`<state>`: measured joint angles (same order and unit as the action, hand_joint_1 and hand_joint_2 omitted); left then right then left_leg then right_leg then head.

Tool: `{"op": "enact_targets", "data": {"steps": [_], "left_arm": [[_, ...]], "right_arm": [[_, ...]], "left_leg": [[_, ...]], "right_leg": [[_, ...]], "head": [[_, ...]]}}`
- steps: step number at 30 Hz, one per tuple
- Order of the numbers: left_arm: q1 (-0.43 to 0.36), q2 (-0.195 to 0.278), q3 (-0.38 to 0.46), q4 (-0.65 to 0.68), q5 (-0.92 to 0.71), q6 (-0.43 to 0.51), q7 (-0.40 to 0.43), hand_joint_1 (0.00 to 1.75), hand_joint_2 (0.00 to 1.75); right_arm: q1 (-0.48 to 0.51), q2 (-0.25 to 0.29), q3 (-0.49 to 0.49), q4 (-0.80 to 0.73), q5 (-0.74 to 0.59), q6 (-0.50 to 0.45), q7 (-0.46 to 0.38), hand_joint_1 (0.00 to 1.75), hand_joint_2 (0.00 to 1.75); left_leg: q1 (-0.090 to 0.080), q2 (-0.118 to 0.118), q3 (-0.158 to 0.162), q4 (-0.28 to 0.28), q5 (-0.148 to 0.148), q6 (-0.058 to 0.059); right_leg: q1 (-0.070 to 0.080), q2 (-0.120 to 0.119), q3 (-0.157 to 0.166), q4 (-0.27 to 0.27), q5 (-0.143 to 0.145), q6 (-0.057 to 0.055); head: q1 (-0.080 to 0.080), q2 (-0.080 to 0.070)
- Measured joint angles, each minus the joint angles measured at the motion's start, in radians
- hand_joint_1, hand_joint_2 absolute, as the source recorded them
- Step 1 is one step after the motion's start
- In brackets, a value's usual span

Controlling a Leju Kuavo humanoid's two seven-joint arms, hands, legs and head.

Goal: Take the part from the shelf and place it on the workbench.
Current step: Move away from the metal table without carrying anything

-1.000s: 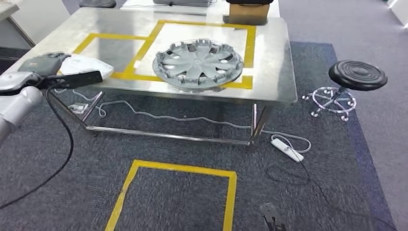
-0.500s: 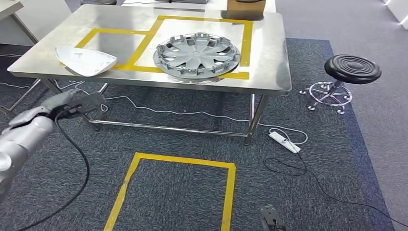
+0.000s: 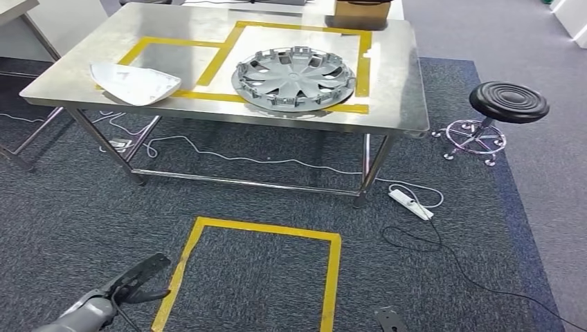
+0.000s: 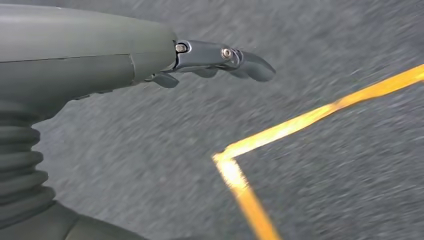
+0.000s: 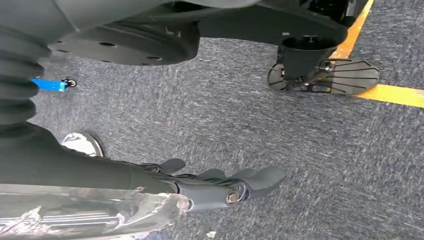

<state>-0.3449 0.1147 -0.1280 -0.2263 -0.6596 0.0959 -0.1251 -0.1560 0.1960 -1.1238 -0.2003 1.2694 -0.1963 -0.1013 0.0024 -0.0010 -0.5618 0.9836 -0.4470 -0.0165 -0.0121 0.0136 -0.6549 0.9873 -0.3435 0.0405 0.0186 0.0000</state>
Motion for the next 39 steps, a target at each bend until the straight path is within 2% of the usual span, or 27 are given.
{"op": "enact_targets", "data": {"steps": [2,5,10,13,16,17,18,19,21,22,23,24,25,27,28,29,31,32,33,35,37,38,39], "left_arm": [[0.026,-0.008,0.019,0.001,0.021,-0.012,0.019,0.0,1.75],[0.084,-0.03,0.056,0.002,0.066,-0.007,0.026,0.0,1.75],[0.193,-0.078,0.131,0.008,0.137,0.015,-0.018,0.0,1.75],[0.235,-0.1,0.169,0.011,0.157,0.031,-0.041,0.0,1.75],[0.259,-0.126,0.196,0.013,0.173,0.046,-0.059,0.0,1.75],[0.264,-0.137,0.203,0.014,0.176,0.05,-0.063,0.0,1.75],[0.267,-0.147,0.209,0.014,0.177,0.054,-0.065,0.0,1.75],[0.27,-0.157,0.214,0.014,0.177,0.056,-0.065,0.0,1.75],[0.276,-0.171,0.219,0.015,0.177,0.056,-0.065,0.0,1.75],[0.279,-0.177,0.222,0.016,0.177,0.052,-0.064,0.0,1.75],[0.281,-0.182,0.226,0.017,0.178,0.047,-0.064,0.0,1.75],[0.282,-0.187,0.231,0.018,0.179,0.041,-0.064,0.0,1.75],[0.283,-0.192,0.235,0.019,0.18,0.038,-0.064,0.0,1.75],[0.282,-0.197,0.241,0.019,0.183,0.033,-0.063,0.0,1.75],[0.282,-0.198,0.243,0.019,0.182,0.029,-0.061,0.0,1.75],[0.281,-0.198,0.244,0.019,0.181,0.025,-0.058,0.0,1.75],[0.283,-0.199,0.246,0.021,0.179,0.018,-0.052,0.0,1.75],[0.284,-0.198,0.247,0.022,0.178,0.017,-0.05,0.0,1.75],[0.285,-0.198,0.247,0.023,0.176,0.018,-0.047,0.0,1.75],[0.284,-0.198,0.248,0.024,0.171,0.024,-0.041,0.0,1.75],[0.282,-0.198,0.248,0.024,0.169,0.025,-0.034,0.0,0.87],[0.282,-0.198,0.249,0.024,0.17,0.023,-0.03,0.0,0.44],[0.283,-0.197,0.252,0.025,0.172,0.019,-0.026,0.0,0.0]], "right_arm": [[0.0,0.0,0.0,0.0,-0.008,0.001,-0.003,0.0,0.0],[0.005,-0.001,-0.001,0.0,-0.031,0.004,-0.023,0.0,0.0],[0.027,-0.006,-0.005,0.0,-0.049,0.011,-0.047,0.0,0.0],[0.036,-0.008,-0.007,0.0,-0.051,0.012,-0.045,0.0,0.0],[0.038,-0.009,-0.011,0.0,-0.058,0.01,-0.039,0.0,0.0],[0.039,-0.01,-0.012,0.0,-0.059,0.009,-0.038,0.0,0.0],[0.04,-0.01,-0.012,0.0,-0.059,0.008,-0.038,0.0,0.0],[0.041,-0.011,-0.012,0.0,-0.059,0.007,-0.038,0.0,0.0],[0.042,-0.015,-0.012,0.0,-0.058,0.006,-0.038,0.0,0.0],[0.042,-0.017,-0.012,0.0,-0.056,0.007,-0.037,0.0,0.0],[0.043,-0.019,-0.012,0.0,-0.053,0.007,-0.035,0.0,0.0],[0.043,-0.021,-0.012,0.0,-0.049,0.007,-0.033,0.0,0.0],[0.044,-0.023,-0.012,0.0,-0.046,0.007,-0.031,0.0,0.0],[0.043,-0.027,-0.012,-0.001,-0.041,0.008,-0.028,0.0,0.0],[0.042,-0.027,-0.012,-0.001,-0.039,0.009,-0.028,0.0,0.0],[0.041,-0.028,-0.012,-0.001,-0.036,0.009,-0.027,0.0,0.0],[0.041,-0.028,-0.012,-0.001,-0.032,0.01,-0.026,0.0,0.0],[0.041,-0.028,-0.012,-0.001,-0.03,0.01,-0.025,0.0,0.0],[0.04,-0.028,-0.012,-0.001,-0.029,0.01,-0.024,0.0,0.0],[0.041,-0.029,-0.012,-0.001,-0.027,0.01,-0.02,0.0,0.0],[0.044,-0.029,-0.012,-0.001,-0.024,0.01,-0.013,0.0,0.0],[0.045,-0.029,-0.012,-0.001,-0.022,0.011,-0.01,0.0,0.0],[0.045,-0.029,-0.011,-0.001,-0.021,0.012,-0.007,0.0,0.0]], "left_leg": [[0.0,0.0,-0.002,0.0,0.0,0.001],[0.001,0.0,-0.003,0.0,0.0,0.001],[0.0,0.0,-0.005,0.001,-0.001,0.003],[-0.003,0.0,-0.007,0.002,-0.001,0.007],[-0.004,-0.003,-0.007,-0.002,0.006,0.017],[-0.002,-0.005,-0.006,-0.005,0.012,0.021],[0.001,-0.007,-0.005,-0.009,0.017,0.026],[0.004,-0.009,-0.006,-0.012,0.022,0.029],[0.005,-0.016,-0.011,-0.013,0.027,0.03],[0.005,-0.02,-0.014,-0.012,0.03,0.028],[0.007,-0.027,-0.018,-0.012,0.033,0.025],[0.009,-0.036,-0.021,-0.012,0.036,0.02],[0.012,-0.046,-0.023,-0.011,0.039,0.016],[0.016,-0.067,-0.028,-0.009,0.044,0.002],[0.017,-0.075,-0.03,-0.008,0.047,-0.006],[0.017,-0.083,-0.032,-0.008,0.05,-0.014],[0.019,-0.094,-0.037,-0.012,0.058,-0.027],[0.02,-0.091,-0.04,-0.009,0.056,-0.032],[0.02,-0.079,-0.048,0.007,0.042,-0.036],[0.017,-0.039,-0.09,0.1,-0.019,-0.04],[0.015,-0.017,-0.149,0.236,-0.087,-0.042],[0.015,-0.014,-0.164,0.278,-0.1,-0.041],[0.015,-0.011,-0.16,0.282,-0.095,-0.04]], "right_leg": [[-0.001,-0.001,-0.001,-0.001,0.0,0.007],[0.0,0.0,-0.004,0.001,-0.001,0.007],[-0.001,0.0,-0.005,0.001,-0.001,0.009],[-0.004,-0.001,-0.005,0.001,0.002,0.014],[-0.009,-0.005,-0.004,-0.001,0.005,0.021],[-0.009,-0.006,-0.007,0.006,-0.005,0.024],[-0.009,-0.007,-0.016,0.03,-0.027,0.026],[-0.008,-0.007,-0.032,0.075,-0.062,0.027],[-0.008,-0.007,-0.077,0.216,-0.151,0.029],[-0.009,-0.007,-0.093,0.276,-0.182,0.03],[-0.009,-0.006,-0.092,0.303,-0.195,0.031],[-0.009,-0.006,-0.068,0.284,-0.189,0.032],[-0.01,-0.003,-0.027,0.232,-0.17,0.032],[-0.013,0.025,0.07,0.088,-0.139,0.032],[-0.013,0.035,0.098,0.045,-0.132,0.027],[-0.011,0.042,0.113,0.023,-0.131,0.021],[-0.006,0.027,0.112,0.027,-0.127,0.003],[-0.006,0.018,0.11,0.028,-0.124,-0.005],[-0.006,0.008,0.109,0.027,-0.122,-0.013],[-0.005,-0.016,0.106,0.024,-0.117,-0.026],[0.0,-0.041,0.1,0.024,-0.115,-0.031],[0.002,-0.055,0.098,0.024,-0.115,-0.032],[0.003,-0.068,0.096,0.025,-0.114,-0.032]], "head": [[0.0,0.0],[0.0,0.0],[0.0,0.0],[-0.001,0.0],[-0.001,0.0],[-0.001,0.0],[0.001,0.0],[0.002,0.0],[0.004,0.0],[0.004,0.0],[0.004,0.0],[0.004,0.0],[0.003,0.0],[0.005,0.0],[0.005,0.0],[0.005,0.0],[0.004,0.0],[0.004,0.0],[0.002,0.0],[-0.005,0.0],[-0.008,0.0],[-0.008,0.0],[-0.008,0.0]]}}
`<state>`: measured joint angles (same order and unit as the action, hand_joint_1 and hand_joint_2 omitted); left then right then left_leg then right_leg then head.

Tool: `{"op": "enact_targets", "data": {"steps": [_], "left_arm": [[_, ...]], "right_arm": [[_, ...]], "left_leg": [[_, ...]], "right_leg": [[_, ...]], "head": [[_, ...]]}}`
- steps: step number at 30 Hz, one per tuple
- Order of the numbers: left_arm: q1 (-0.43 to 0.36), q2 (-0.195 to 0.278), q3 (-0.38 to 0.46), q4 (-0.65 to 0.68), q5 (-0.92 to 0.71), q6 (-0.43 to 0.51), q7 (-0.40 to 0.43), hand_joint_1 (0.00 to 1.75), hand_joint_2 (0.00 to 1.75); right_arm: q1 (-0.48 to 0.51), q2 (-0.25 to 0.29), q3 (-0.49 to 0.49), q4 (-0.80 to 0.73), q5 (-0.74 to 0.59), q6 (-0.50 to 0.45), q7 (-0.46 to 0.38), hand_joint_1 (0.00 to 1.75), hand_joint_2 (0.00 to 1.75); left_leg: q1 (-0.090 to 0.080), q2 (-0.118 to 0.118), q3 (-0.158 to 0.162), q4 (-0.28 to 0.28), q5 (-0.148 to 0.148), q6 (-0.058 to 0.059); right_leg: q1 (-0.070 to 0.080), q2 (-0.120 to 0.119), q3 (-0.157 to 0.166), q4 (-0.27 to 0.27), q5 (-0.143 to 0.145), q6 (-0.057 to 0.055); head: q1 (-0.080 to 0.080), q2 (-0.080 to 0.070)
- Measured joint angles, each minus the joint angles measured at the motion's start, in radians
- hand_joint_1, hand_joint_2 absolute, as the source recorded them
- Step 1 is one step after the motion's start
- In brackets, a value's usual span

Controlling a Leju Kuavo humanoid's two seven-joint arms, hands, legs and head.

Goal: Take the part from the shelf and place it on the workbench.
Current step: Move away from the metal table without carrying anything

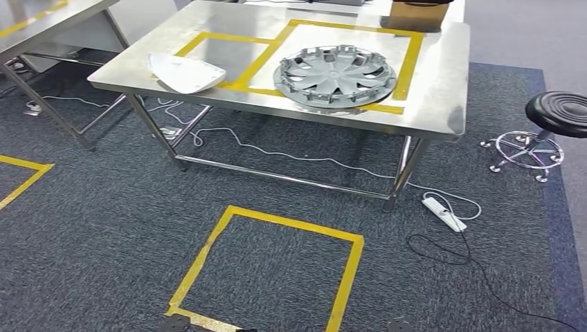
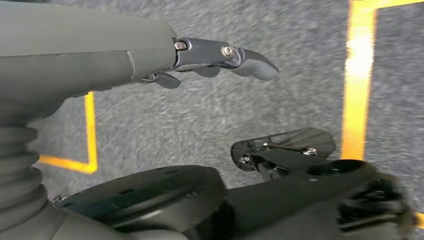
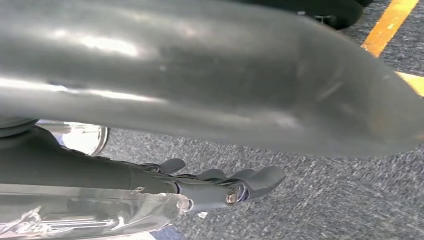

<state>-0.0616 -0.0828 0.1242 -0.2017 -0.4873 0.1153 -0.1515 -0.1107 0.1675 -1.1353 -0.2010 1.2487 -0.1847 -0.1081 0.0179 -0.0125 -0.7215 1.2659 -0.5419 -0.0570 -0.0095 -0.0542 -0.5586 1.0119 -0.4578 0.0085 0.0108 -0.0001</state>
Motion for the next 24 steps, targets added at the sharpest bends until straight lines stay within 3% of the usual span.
{"op": "enact_targets", "data": {"steps": [2,4,5,6,8,10,12,14,15,16,17,19,21,23,24], "left_arm": [[0.002,0.003,0.008,0.0,0.006,-0.003,0.009,0.0,0.0],[-0.002,0.006,0.013,0.0,0.01,0.001,0.016,0.0,0.0],[-0.005,0.007,0.015,0.0,0.012,0.004,0.018,0.0,0.0],[-0.006,0.008,0.016,0.0,0.013,0.006,0.02,0.0,0.0],[-0.003,0.01,0.022,0.001,0.015,0.01,0.027,0.0,0.0],[0.0,0.013,0.029,0.001,0.017,0.01,0.034,0.0,0.0],[-0.003,0.014,0.034,0.001,0.017,0.009,0.036,0.0,0.0],[-0.005,0.014,0.037,0.001,0.019,0.007,0.041,0.0,0.0],[-0.004,0.015,0.038,0.001,0.022,0.006,0.045,0.0,0.0],[-0.002,0.015,0.039,0.001,0.024,0.004,0.052,0.0,0.0],[-0.001,0.015,0.04,0.001,0.026,0.002,0.059,0.0,0.0],[-0.001,0.015,0.042,0.001,0.026,0.0,0.073,0.0,0.0],[-0.001,0.015,0.044,0.001,0.026,-0.001,0.082,0.0,0.0],[0.002,0.015,0.048,0.001,0.026,-0.001,0.087,0.0,0.0],[0.004,0.016,0.051,0.001,0.026,0.0,0.089,0.0,0.0]], "right_arm": [[-0.001,0.0,0.001,0.0,0.003,0.002,0.007,0.0,0.0],[-0.002,0.0,0.002,0.0,0.01,0.004,0.017,0.0,0.0],[-0.003,0.0,0.002,0.0,0.013,0.004,0.021,0.0,0.0],[-0.004,0.0,0.004,0.0,0.016,0.004,0.024,0.0,0.0],[-0.007,0.0,0.008,0.0,0.02,0.005,0.03,0.0,0.0],[-0.009,0.001,0.014,0.0,0.024,0.006,0.033,0.0,0.0],[-0.007,0.001,0.018,0.0,0.026,0.006,0.035,0.0,0.0],[-0.003,0.001,0.019,0.0,0.029,0.007,0.039,0.0,0.0],[-0.002,0.001,0.02,0.0,0.031,0.007,0.04,0.0,0.0],[-0.002,0.001,0.02,0.0,0.031,0.007,0.042,0.0,0.0],[-0.003,0.001,0.021,0.0,0.032,0.007,0.042,0.0,0.0],[-0.004,0.001,0.021,0.0,0.031,0.007,0.044,0.0,0.0],[-0.005,0.001,0.022,0.0,0.031,0.007,0.046,0.0,0.0],[-0.006,0.001,0.023,0.0,0.031,0.008,0.048,0.0,0.0],[-0.007,0.002,0.024,0.0,0.031,0.008,0.049,0.0,0.0]], "left_leg": [[0.0,0.02,0.065,-0.097,0.053,0.003],[-0.005,0.071,0.139,-0.224,0.093,0.009],[-0.007,0.088,0.157,-0.261,0.1,0.015],[-0.01,0.091,0.16,-0.275,0.099,0.021],[-0.011,0.066,0.155,-0.279,0.103,0.035],[-0.009,0.041,0.153,-0.281,0.109,0.047],[-0.008,0.016,0.149,-0.282,0.113,0.057],[-0.011,-0.014,0.146,-0.281,0.116,0.061],[-0.012,-0.03,0.146,-0.281,0.116,0.062],[-0.012,-0.046,0.146,-0.281,0.117,0.062],[-0.012,-0.061,0.147,-0.28,0.117,0.061],[-0.012,-0.089,0.147,-0.279,0.119,0.055],[-0.009,-0.112,0.139,-0.278,0.124,0.044],[-0.004,-0.133,0.13,-0.281,0.131,0.029],[-0.004,-0.123,0.126,-0.279,0.13,0.023]], "right_leg": [[0.001,-0.024,0.001,0.0,0.0,0.002],[0.006,-0.044,0.003,0.003,-0.003,0.011],[0.01,-0.055,0.004,0.004,-0.004,0.017],[0.013,-0.066,0.005,0.004,-0.004,0.023],[0.011,-0.079,0.01,0.001,-0.007,0.034],[0.005,-0.031,-0.002,0.035,-0.036,0.044],[0.003,0.034,-0.049,0.148,-0.102,0.049],[0.004,0.051,-0.11,0.278,-0.153,0.047],[0.005,0.053,-0.122,0.301,-0.152,0.044],[0.006,0.055,-0.116,0.285,-0.132,0.041],[0.006,0.061,-0.09,0.228,-0.096,0.037],[0.001,0.109,-0.024,0.083,-0.032,0.03],[-0.001,0.151,0.009,0.011,-0.014,0.027],[0.001,0.141,0.011,0.006,-0.014,0.021],[0.001,0.129,0.012,0.003,-0.01,0.015]], "head": [[0.0,0.0],[-0.002,0.0],[-0.002,0.0],[-0.001,0.0],[-0.001,0.0],[0.003,0.0],[0.008,0.0],[0.01,0.0],[0.01,0.0],[0.01,0.0],[0.011,0.0],[0.01,0.0],[0.009,0.0],[0.009,0.0],[0.008,0.0]]}}
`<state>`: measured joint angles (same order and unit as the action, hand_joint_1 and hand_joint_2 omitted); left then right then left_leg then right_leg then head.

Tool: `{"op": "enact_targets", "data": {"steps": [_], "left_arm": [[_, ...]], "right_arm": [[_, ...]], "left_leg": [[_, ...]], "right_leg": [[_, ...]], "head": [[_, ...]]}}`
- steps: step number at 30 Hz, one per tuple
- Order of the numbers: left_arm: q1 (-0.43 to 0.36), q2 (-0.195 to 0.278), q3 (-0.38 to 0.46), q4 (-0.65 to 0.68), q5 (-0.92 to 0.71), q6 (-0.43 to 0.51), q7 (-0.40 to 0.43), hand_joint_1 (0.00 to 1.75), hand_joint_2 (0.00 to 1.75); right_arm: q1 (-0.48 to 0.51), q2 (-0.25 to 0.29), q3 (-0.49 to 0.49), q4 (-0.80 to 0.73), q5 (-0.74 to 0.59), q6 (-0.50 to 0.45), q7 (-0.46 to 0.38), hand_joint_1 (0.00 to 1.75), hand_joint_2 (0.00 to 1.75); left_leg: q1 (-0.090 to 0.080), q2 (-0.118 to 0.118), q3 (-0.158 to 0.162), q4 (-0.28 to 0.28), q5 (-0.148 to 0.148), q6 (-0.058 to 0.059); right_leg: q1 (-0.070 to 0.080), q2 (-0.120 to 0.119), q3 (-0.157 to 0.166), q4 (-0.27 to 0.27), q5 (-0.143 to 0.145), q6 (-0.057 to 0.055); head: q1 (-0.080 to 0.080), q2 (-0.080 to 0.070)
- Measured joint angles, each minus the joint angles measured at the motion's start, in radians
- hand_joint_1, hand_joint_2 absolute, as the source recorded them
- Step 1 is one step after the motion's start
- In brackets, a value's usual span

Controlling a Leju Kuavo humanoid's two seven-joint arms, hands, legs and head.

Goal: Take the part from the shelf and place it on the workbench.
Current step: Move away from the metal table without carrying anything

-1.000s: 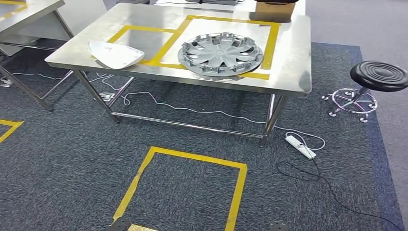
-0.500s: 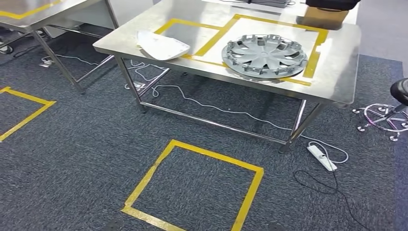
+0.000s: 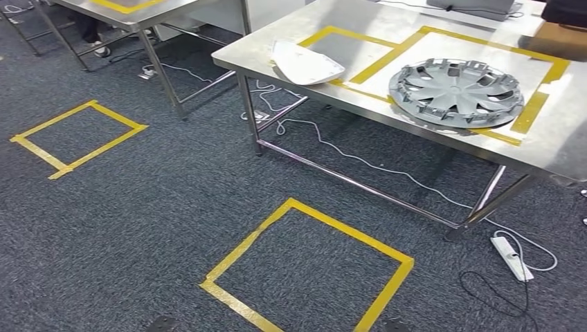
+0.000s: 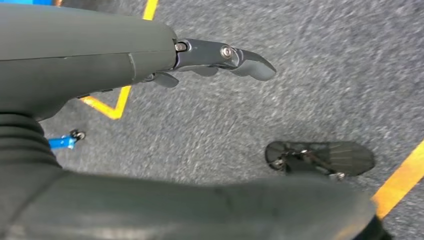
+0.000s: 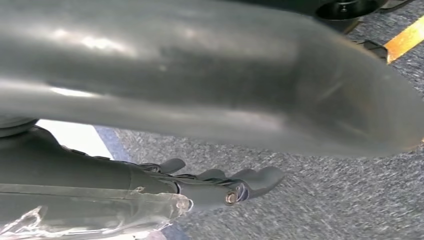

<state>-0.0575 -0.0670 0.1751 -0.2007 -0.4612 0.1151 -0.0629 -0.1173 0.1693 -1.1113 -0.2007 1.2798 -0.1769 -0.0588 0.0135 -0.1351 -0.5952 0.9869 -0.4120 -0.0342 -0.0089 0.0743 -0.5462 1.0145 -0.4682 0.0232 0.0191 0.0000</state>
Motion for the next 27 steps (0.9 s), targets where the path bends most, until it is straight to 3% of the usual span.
{"op": "enact_targets", "data": {"steps": [2,3,5,6,7,8,10,12,14,16,17,19,21,22,23,24,26,27], "left_arm": [[0.0,0.001,0.005,0.0,0.0,0.001,0.003,0.0,0.0],[-0.002,0.0,0.007,0.0,0.0,0.001,0.005,0.0,0.0],[-0.005,-0.002,0.008,0.0,0.0,0.0,0.012,0.0,0.0],[-0.004,-0.003,0.009,0.0,-0.001,-0.001,0.016,0.0,0.0],[-0.002,-0.003,0.009,0.0,-0.002,-0.002,0.02,0.0,0.0],[-0.001,-0.003,0.01,0.0,-0.002,-0.004,0.022,0.0,0.0],[-0.002,-0.003,0.011,0.0,-0.003,-0.006,0.023,0.0,0.0],[-0.007,-0.003,0.011,0.0,-0.003,-0.008,0.022,0.0,0.0],[-0.007,-0.004,0.012,0.0,-0.003,-0.009,0.02,0.0,0.0],[-0.002,-0.003,0.012,0.0,-0.003,-0.01,0.018,0.0,0.0],[-0.002,-0.002,0.012,0.0,-0.003,-0.01,0.018,0.0,0.0],[-0.005,-0.002,0.013,0.0,-0.003,-0.011,0.017,0.0,0.0],[-0.006,-0.002,0.013,0.0,-0.003,-0.014,0.016,0.0,0.0],[-0.004,-0.002,0.013,0.0,-0.003,-0.015,0.016,0.0,0.0],[-0.003,-0.002,0.013,0.0,-0.003,-0.016,0.016,0.0,0.0],[-0.001,-0.002,0.013,0.0,-0.003,-0.017,0.017,0.0,0.0],[-0.002,-0.001,0.013,0.0,-0.003,-0.017,0.017,0.0,0.0],[-0.002,-0.001,0.013,0.0,-0.003,-0.018,0.017,0.0,0.0]], "right_arm": [[0.0,0.002,0.0,0.0,0.0,0.0,0.001,0.0,0.0],[0.001,0.002,0.0,0.0,0.0,0.0,0.001,0.0,0.0],[0.005,0.002,0.0,0.0,-0.001,0.001,0.003,0.0,0.0],[0.007,0.002,0.0,0.0,-0.001,0.001,0.005,0.0,0.0],[0.007,0.003,0.0,0.0,-0.002,0.001,0.006,0.0,0.0],[0.007,0.004,0.0,0.0,-0.002,0.002,0.006,0.0,0.0],[0.006,0.006,0.0,0.0,-0.004,0.004,0.006,0.0,0.0],[0.005,0.008,0.0,0.0,-0.006,0.006,0.007,0.0,0.0],[0.002,0.008,-0.001,0.0,-0.006,0.007,0.007,0.0,0.0],[-0.001,0.009,-0.001,0.0,-0.006,0.007,0.008,0.0,0.0],[0.0,0.009,-0.001,0.0,-0.006,0.007,0.009,0.0,0.0],[0.004,0.01,-0.001,0.0,-0.006,0.007,0.01,0.0,0.0],[0.009,0.01,-0.001,0.0,-0.006,0.007,0.011,0.0,0.0],[0.01,0.01,-0.001,0.0,-0.007,0.007,0.012,0.0,0.0],[0.011,0.01,-0.001,0.0,-0.007,0.007,0.012,0.0,0.0],[0.011,0.01,-0.001,0.0,-0.007,0.007,0.013,0.0,0.0],[0.011,0.011,-0.001,0.0,-0.007,0.007,0.013,0.0,0.0],[0.011,0.011,-0.001,0.0,-0.007,0.007,0.013,0.0,0.0]], "left_leg": [[-0.004,0.057,-0.027,0.053,-0.036,-0.008],[-0.006,0.093,-0.055,0.11,-0.069,-0.011],[-0.005,0.119,-0.117,0.241,-0.128,-0.016],[-0.004,0.122,-0.132,0.276,-0.135,-0.018],[-0.004,0.124,-0.126,0.271,-0.122,-0.018],[-0.004,0.13,-0.101,0.229,-0.095,-0.018],[-0.007,0.171,-0.02,0.089,-0.037,-0.014],[-0.012,0.201,0.025,0.005,-0.018,-0.003],[-0.015,0.186,0.025,-0.005,-0.019,0.013],[-0.012,0.166,0.024,-0.007,-0.015,0.025],[-0.01,0.156,0.024,-0.009,-0.012,0.031],[-0.009,0.133,0.022,-0.009,-0.009,0.039],[-0.01,0.106,0.02,-0.009,-0.007,0.041],[-0.01,0.092,0.019,-0.009,-0.007,0.041],[-0.009,0.077,0.02,-0.008,-0.006,0.039],[-0.009,0.062,0.02,-0.008,-0.005,0.037],[-0.008,0.035,0.017,-0.005,-0.002,0.029],[-0.008,0.023,0.014,-0.003,0.0,0.023]], "right_leg": [[-0.002,-0.03,0.003,-0.009,0.006,-0.012],[0.0,-0.047,0.004,-0.011,0.007,-0.016],[0.002,-0.083,0.003,-0.012,0.006,-0.018],[0.003,-0.1,0.003,-0.012,0.005,-0.019],[0.003,-0.115,0.003,-0.011,0.005,-0.019],[0.003,-0.128,0.004,-0.011,0.004,-0.018],[0.007,-0.152,0.007,-0.009,0.0,-0.012],[0.013,-0.171,0.008,-0.007,-0.005,-0.001],[0.016,-0.19,0.012,-0.009,-0.007,0.008],[0.011,-0.166,0.01,0.007,-0.023,0.019],[0.009,-0.14,-0.003,0.04,-0.045,0.024],[0.006,-0.09,-0.061,0.169,-0.113,0.028],[0.006,-0.076,-0.118,0.287,-0.154,0.028],[0.006,-0.075,-0.125,0.296,-0.146,0.027],[0.005,-0.073,-0.112,0.265,-0.12,0.026],[0.002,-0.064,-0.082,0.199,-0.08,0.025],[-0.005,-0.018,-0.019,0.061,-0.026,0.023],[-0.007,0.0,0.0,0.021,-0.015,0.021]], "head": [[-0.006,0.0],[-0.009,0.0],[-0.012,0.0],[-0.012,0.0],[-0.012,0.0],[-0.012,0.0],[-0.013,0.0],[-0.013,0.0],[-0.011,0.0],[-0.008,0.0],[-0.007,0.0],[-0.002,0.0],[0.0,0.0],[0.001,0.0],[0.0,0.0],[0.001,0.0],[0.0,0.0],[0.0,0.0]]}}
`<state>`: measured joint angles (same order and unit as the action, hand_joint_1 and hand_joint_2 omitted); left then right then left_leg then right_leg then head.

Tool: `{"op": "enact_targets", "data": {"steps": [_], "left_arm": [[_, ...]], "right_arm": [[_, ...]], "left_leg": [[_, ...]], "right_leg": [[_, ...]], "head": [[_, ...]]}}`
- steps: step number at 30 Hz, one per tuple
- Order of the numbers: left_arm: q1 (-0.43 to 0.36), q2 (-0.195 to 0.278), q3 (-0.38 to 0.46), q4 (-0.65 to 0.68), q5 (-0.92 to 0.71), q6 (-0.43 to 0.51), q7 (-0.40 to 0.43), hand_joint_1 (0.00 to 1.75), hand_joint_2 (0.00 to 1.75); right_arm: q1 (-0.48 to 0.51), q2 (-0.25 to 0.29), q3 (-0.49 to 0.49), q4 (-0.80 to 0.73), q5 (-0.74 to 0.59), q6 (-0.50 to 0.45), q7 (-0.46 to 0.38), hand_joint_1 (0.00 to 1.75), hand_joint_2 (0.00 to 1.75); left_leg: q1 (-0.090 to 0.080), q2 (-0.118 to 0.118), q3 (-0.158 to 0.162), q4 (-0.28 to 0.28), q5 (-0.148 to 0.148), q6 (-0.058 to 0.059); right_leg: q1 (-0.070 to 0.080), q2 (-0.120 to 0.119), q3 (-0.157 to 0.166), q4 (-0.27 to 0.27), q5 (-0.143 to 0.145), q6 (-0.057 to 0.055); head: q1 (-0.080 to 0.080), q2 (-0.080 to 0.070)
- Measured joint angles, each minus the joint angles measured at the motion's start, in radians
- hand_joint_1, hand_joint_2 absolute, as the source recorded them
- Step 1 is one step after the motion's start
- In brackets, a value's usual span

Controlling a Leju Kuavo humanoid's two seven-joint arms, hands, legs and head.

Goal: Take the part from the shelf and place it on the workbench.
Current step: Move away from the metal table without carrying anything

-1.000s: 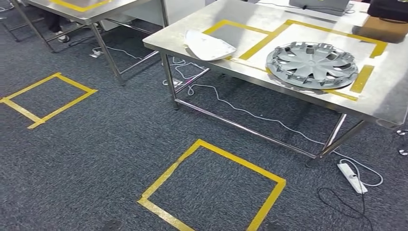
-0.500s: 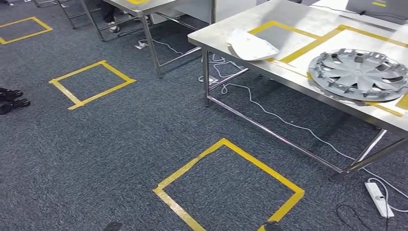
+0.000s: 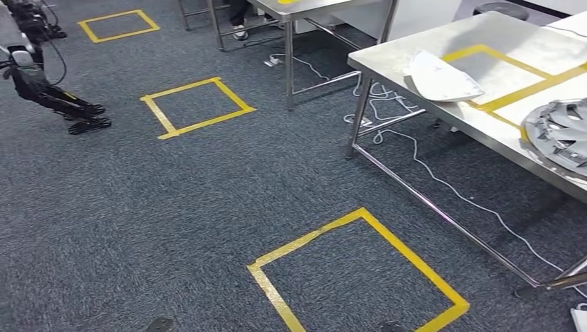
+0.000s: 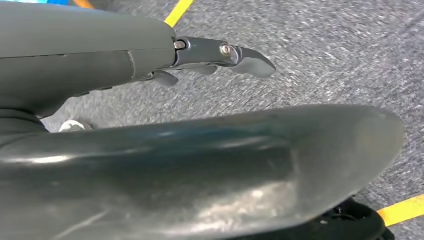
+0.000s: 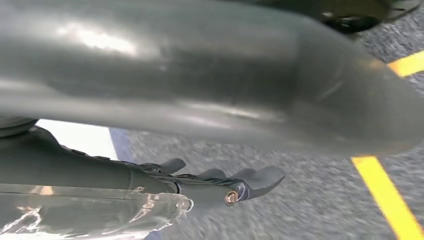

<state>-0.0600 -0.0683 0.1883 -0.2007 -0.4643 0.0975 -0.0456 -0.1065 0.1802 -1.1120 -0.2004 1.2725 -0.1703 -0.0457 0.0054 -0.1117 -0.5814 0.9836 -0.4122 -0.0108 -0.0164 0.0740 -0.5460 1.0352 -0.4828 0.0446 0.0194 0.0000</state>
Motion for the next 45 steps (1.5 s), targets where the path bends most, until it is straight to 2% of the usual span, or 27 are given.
{"op": "enact_targets", "data": {"steps": [1,3,4,6,8,9,11,13,17,19,21,22,23,25,26,27,28,30,32,34,36,37,39,41,43,44,45], "left_arm": [[0.0,0.0,0.0,0.0,0.0,0.0,0.0,0.0,0.0],[0.004,0.001,0.002,0.0,0.002,-0.002,0.0,0.0,0.0],[0.006,0.001,0.002,0.0,0.002,-0.003,0.0,0.0,0.0],[0.007,0.001,0.004,0.0,0.003,-0.004,0.0,0.0,0.0],[0.003,-0.002,0.004,0.0,0.004,-0.004,0.0,0.0,0.0],[0.002,-0.002,0.004,0.0,0.004,-0.004,0.0,0.0,0.0],[0.003,-0.002,0.004,0.0,0.004,-0.004,0.0,0.0,0.0],[0.005,-0.002,0.004,0.0,0.003,-0.004,0.0,0.0,0.0],[0.005,-0.002,0.004,0.0,0.004,-0.004,0.0,0.0,0.0],[0.002,-0.002,0.004,0.0,0.003,-0.005,-0.001,0.0,0.0],[-0.001,-0.002,0.004,0.0,0.002,-0.006,-0.004,0.0,0.0],[-0.001,-0.001,0.004,0.0,0.002,-0.007,-0.006,0.0,0.0],[0.0,0.0,0.004,0.0,0.001,-0.007,-0.007,0.0,0.0],[-0.003,0.001,0.004,0.0,-0.001,-0.006,-0.009,0.0,0.0],[-0.004,0.001,0.004,0.0,-0.003,-0.007,-0.01,0.0,0.0],[-0.005,0.0,0.004,0.0,-0.004,-0.007,-0.01,0.0,0.0],[-0.004,0.0,0.004,0.0,-0.006,-0.007,-0.01,0.0,0.0],[-0.001,0.0,0.004,0.0,-0.007,-0.007,-0.01,0.0,0.0],[-0.003,0.0,0.004,0.0,-0.007,-0.007,-0.01,0.0,0.0],[-0.004,0.0,0.004,0.0,-0.007,-0.008,-0.01,0.0,0.0],[0.0,0.001,0.005,0.001,-0.007,-0.009,-0.01,0.0,0.0],[0.003,0.002,0.005,0.001,-0.006,-0.009,-0.011,0.0,0.0],[0.003,0.002,0.005,0.001,-0.005,-0.01,-0.011,0.0,0.0],[-0.001,0.001,0.006,0.001,-0.004,-0.012,-0.011,0.0,0.87],[-0.001,0.0,0.01,0.001,-0.002,-0.014,-0.011,0.0,1.75],[0.001,0.0,0.013,0.001,-0.001,-0.014,-0.011,0.0,1.75],[0.003,0.001,0.017,0.001,0.0,-0.014,-0.011,0.0,1.75]], "right_arm": [[-0.001,0.0,0.0,0.0,0.0,0.0,0.0,0.0,0.0],[-0.001,0.002,0.0,0.0,-0.002,0.0,0.001,0.0,0.0],[-0.002,0.004,0.0,0.0,-0.003,0.0,0.001,0.0,0.0],[-0.004,0.006,0.0,0.0,-0.004,0.0,0.001,0.0,0.0],[-0.003,0.008,0.0,0.0,-0.004,0.0,0.0,0.0,0.0],[-0.001,0.008,-0.001,0.0,-0.004,0.0,0.0,0.0,0.0],[0.002,0.008,-0.001,0.0,-0.004,0.0,0.001,0.0,0.0],[0.001,0.008,-0.001,0.0,-0.004,0.0,0.001,0.0,0.0],[0.0,0.008,-0.001,0.0,-0.004,0.0,0.001,0.0,0.0],[0.0,0.008,-0.001,0.0,-0.004,0.0,0.0,0.0,0.0],[-0.004,0.009,-0.001,0.0,-0.001,0.0,-0.001,0.0,0.0],[-0.006,0.009,0.0,0.0,0.001,0.0,-0.002,0.0,0.0],[-0.008,0.009,0.0,0.0,0.002,0.0,-0.003,0.0,0.0],[-0.007,0.009,0.0,0.0,0.002,0.0,-0.003,0.0,0.0],[-0.004,0.009,0.0,0.0,0.002,0.0,-0.002,0.0,0.0],[-0.002,0.009,0.0,0.0,0.002,0.0,-0.002,0.0,0.0],[0.0,0.009,0.0,0.0,0.001,0.0,-0.002,0.0,0.0],[0.001,0.009,0.0,0.0,0.001,0.0,-0.001,0.0,0.0],[0.001,0.009,0.0,0.0,0.002,0.0,-0.001,0.0,0.0],[0.0,0.009,0.0,0.0,0.002,0.0,-0.001,0.0,0.0],[-0.002,0.009,0.0,0.0,0.003,0.0,0.0,0.0,0.0],[-0.003,0.009,0.0,0.0,0.005,0.0,0.0,0.0,0.0],[-0.003,0.01,0.0,0.0,0.007,0.0,-0.001,0.0,0.0],[-0.001,0.01,0.0,0.0,0.008,-0.003,-0.002,0.0,0.0],[0.001,0.01,0.0,0.0,0.009,-0.006,-0.002,0.0,0.0],[0.001,0.01,0.0,0.0,0.009,-0.007,-0.002,0.0,0.0],[0.0,0.011,0.0,0.0,0.01,-0.008,-0.002,0.0,0.0]], "left_leg": [[0.001,-0.01,-0.004,0.0,0.003,-0.007],[0.005,-0.029,-0.011,-0.003,0.01,-0.02],[0.005,-0.023,-0.015,0.0,0.008,-0.024],[0.001,0.026,-0.042,0.052,-0.027,-0.03],[-0.002,0.08,-0.1,0.171,-0.092,-0.034],[-0.001,0.09,-0.127,0.228,-0.115,-0.035],[-0.001,0.098,-0.141,0.267,-0.114,-0.036],[-0.001,0.101,-0.125,0.243,-0.089,-0.035],[-0.001,0.106,-0.106,0.21,-0.07,-0.035],[-0.002,0.132,-0.06,0.127,-0.041,-0.03],[-0.006,0.152,-0.012,0.035,-0.019,-0.011],[-0.007,0.153,0.002,0.007,-0.015,0.0],[-0.007,0.138,0.002,0.006,-0.014,0.009],[-0.005,0.112,0.001,0.005,-0.011,0.019],[-0.006,0.099,0.0,0.005,-0.01,0.022],[-0.006,0.084,-0.001,0.005,-0.01,0.023],[-0.007,0.069,0.0,0.005,-0.01,0.023],[-0.006,0.038,0.002,0.006,-0.009,0.021],[-0.006,0.011,0.001,0.008,-0.008,0.014],[-0.005,-0.009,-0.006,0.009,-0.004,0.002],[-0.002,-0.025,-0.012,0.006,0.002,-0.012],[-0.002,-0.014,-0.016,0.01,-0.002,-0.017],[-0.004,0.04,-0.045,0.067,-0.041,-0.025],[-0.005,0.088,-0.105,0.193,-0.107,-0.031],[-0.003,0.098,-0.144,0.279,-0.132,-0.035],[-0.003,0.1,-0.137,0.271,-0.118,-0.036],[-0.003,0.107,-0.112,0.226,-0.088,-0.035]], "right_leg": [[0.0,0.01,0.007,-0.014,0.0,-0.003],[0.004,-0.009,0.007,-0.016,0.005,-0.014],[0.004,-0.02,0.007,-0.018,0.008,-0.021],[0.004,-0.046,0.007,-0.023,0.013,-0.032],[0.008,-0.076,0.006,-0.024,0.014,-0.038],[0.01,-0.092,0.006,-0.024,0.013,-0.039],[0.011,-0.122,0.005,-0.024,0.012,-0.041],[0.011,-0.136,0.005,-0.024,0.012,-0.041],[0.011,-0.142,0.006,-0.024,0.011,-0.04],[0.014,-0.16,0.007,-0.023,0.007,-0.033],[0.018,-0.191,0.016,-0.022,-0.004,-0.015],[0.019,-0.187,0.017,-0.01,-0.018,-0.005],[0.016,-0.165,0.009,0.018,-0.038,0.0],[0.014,-0.102,-0.047,0.141,-0.105,0.004],[0.014,-0.085,-0.082,0.212,-0.135,0.005],[0.015,-0.077,-0.11,0.265,-0.15,0.004],[0.015,-0.074,-0.123,0.281,-0.145,0.002],[0.014,-0.063,-0.092,0.196,-0.078,-0.003],[0.009,-0.02,-0.031,0.055,-0.012,-0.006],[0.007,0.007,-0.003,-0.008,0.006,-0.008],[0.01,-0.009,-0.001,-0.013,0.01,-0.017],[0.01,-0.02,0.0,-0.017,0.013,-0.024],[0.009,-0.046,0.001,-0.024,0.019,-0.036],[0.013,-0.076,0.001,-0.025,0.018,-0.042],[0.014,-0.108,0.0,-0.025,0.017,-0.043],[0.014,-0.122,0.001,-0.025,0.016,-0.043],[0.014,-0.134,0.002,-0.025,0.015,-0.042]], "head": [[-0.001,0.0],[-0.001,0.0],[-0.002,0.0],[-0.007,0.0],[-0.012,0.0],[-0.013,0.0],[-0.013,0.0],[-0.013,0.0],[-0.013,0.0],[-0.013,0.0],[-0.013,0.0],[-0.011,0.0],[-0.01,0.0],[-0.005,0.0],[-0.004,0.0],[-0.003,0.0],[-0.002,0.0],[-0.002,0.0],[-0.003,0.0],[-0.003,0.0],[-0.003,0.0],[-0.004,0.0],[-0.009,0.0],[-0.014,0.0],[-0.014,0.0],[-0.014,0.0],[-0.014,0.0]]}}
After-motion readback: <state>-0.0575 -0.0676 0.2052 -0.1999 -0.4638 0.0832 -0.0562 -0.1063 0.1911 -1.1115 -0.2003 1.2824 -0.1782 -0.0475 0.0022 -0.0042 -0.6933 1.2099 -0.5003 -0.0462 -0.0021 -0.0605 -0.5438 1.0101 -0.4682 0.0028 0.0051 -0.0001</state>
